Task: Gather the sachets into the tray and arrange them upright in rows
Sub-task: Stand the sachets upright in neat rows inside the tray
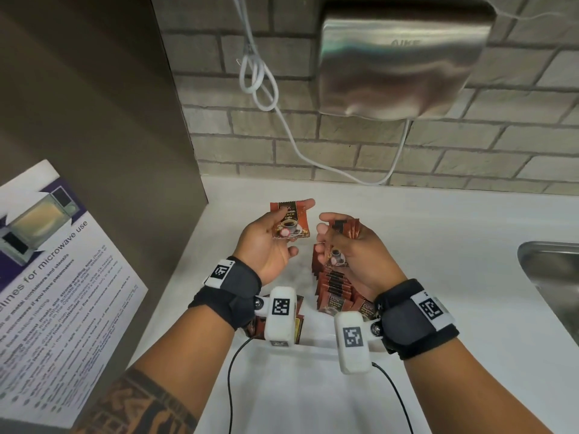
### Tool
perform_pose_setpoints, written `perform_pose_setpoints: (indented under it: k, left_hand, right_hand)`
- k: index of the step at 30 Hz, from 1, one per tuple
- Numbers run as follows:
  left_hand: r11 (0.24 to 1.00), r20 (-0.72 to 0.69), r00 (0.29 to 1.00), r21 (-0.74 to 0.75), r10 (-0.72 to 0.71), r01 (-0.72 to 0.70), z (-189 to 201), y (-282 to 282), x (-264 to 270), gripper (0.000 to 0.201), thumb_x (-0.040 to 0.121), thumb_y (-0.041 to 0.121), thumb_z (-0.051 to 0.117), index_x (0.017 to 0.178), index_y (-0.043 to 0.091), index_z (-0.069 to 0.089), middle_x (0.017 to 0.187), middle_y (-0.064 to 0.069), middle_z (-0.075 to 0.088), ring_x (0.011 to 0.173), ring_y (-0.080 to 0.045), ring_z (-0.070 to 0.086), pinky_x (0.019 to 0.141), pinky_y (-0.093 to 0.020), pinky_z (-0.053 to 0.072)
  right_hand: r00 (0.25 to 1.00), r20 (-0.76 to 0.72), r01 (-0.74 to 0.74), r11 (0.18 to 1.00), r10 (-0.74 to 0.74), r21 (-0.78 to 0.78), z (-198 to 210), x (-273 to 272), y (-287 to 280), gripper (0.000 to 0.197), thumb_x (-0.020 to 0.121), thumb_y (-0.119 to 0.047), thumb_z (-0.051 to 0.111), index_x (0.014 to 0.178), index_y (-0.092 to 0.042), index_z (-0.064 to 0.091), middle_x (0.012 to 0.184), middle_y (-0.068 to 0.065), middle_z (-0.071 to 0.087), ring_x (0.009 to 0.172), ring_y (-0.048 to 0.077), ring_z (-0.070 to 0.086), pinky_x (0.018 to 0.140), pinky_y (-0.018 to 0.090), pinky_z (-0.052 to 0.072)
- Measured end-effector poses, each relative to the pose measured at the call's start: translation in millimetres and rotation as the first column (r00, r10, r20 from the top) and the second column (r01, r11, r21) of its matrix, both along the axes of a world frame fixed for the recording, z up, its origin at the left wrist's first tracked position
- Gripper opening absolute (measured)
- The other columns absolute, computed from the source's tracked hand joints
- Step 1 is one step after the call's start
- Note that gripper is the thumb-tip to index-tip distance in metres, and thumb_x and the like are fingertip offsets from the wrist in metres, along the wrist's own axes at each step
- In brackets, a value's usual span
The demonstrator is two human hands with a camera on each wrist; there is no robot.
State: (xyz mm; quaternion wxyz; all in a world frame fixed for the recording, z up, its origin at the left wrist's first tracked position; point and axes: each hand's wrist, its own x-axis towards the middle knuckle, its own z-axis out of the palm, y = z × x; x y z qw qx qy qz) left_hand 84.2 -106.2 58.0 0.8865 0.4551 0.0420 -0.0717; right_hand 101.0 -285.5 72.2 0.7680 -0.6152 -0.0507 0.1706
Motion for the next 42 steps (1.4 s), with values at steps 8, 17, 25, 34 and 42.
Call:
perform_pose_setpoints:
  k: [8,17,25,34,42]
  left_hand:
    - [0.924,0.180,0.983,0.372,0.022,-0.089,-5.5,-9.7,-3.9,0.047,0.072,0.022,0.080,0.119,0.025,0.073,0.107,-0.020,0.072,0.091,-0.027,0.061,0.082,-0.041,0.044]
    - [0.673,0.293,0.954,0.693,0.067,-0.260,1.0,-2.1,-9.0,0.020,0.093,0.020,0.071,0.113,0.020,0.075,0.125,-0.004,0.064,0.082,-0.018,0.073,0.075,-0.032,0.062]
    - [0.537,0.433,0.838,0.817,-0.331,-0.210,5.3,-16.0,-17.1,0.102,0.059,0.019,0.097,0.148,0.027,0.048,0.155,0.013,0.033,0.143,-0.007,0.038,0.116,-0.028,0.037]
    - [0.397,0.392,0.845,0.886,-0.364,-0.239,0.3,-14.7,-7.3,0.095,0.071,0.011,0.089,0.151,0.035,0.043,0.137,0.008,0.057,0.127,-0.005,0.054,0.112,-0.028,0.043]
    - [0.184,0.417,0.836,0.909,-0.356,-0.375,-0.7,-5.8,0.9,0.082,0.074,0.013,0.083,0.148,0.029,0.049,0.136,0.006,0.059,0.123,-0.014,0.053,0.106,-0.018,0.039]
  right_hand:
    - [0.987,0.023,-0.157,0.987,0.158,-0.019,8.7,-5.7,1.4,0.036,0.089,-0.018,0.072,0.123,-0.008,0.067,0.117,0.015,0.073,0.111,0.032,0.069,0.096,0.048,0.056]
    - [0.984,-0.153,-0.071,0.987,0.094,0.145,0.9,3.9,-2.2,0.036,0.091,-0.003,0.065,0.127,-0.006,0.063,0.113,0.019,0.071,0.101,0.035,0.069,0.090,0.048,0.058]
    - [0.962,-0.232,-0.103,0.979,0.144,0.178,0.9,5.5,10.4,0.035,0.089,0.000,0.062,0.122,0.010,0.059,0.104,0.028,0.061,0.099,0.039,0.064,0.099,0.054,0.049]
    - [0.951,-0.193,-0.223,0.969,0.241,0.108,-1.2,-0.8,18.3,0.014,0.094,0.002,0.053,0.100,0.000,0.066,0.098,0.018,0.070,0.097,0.025,0.070,0.085,0.040,0.054]
    - [0.982,-0.076,-0.188,0.957,0.175,-0.221,-2.4,1.3,11.5,0.028,0.093,-0.028,0.068,0.112,-0.007,0.069,0.109,0.011,0.075,0.112,0.032,0.068,0.105,0.056,0.048]
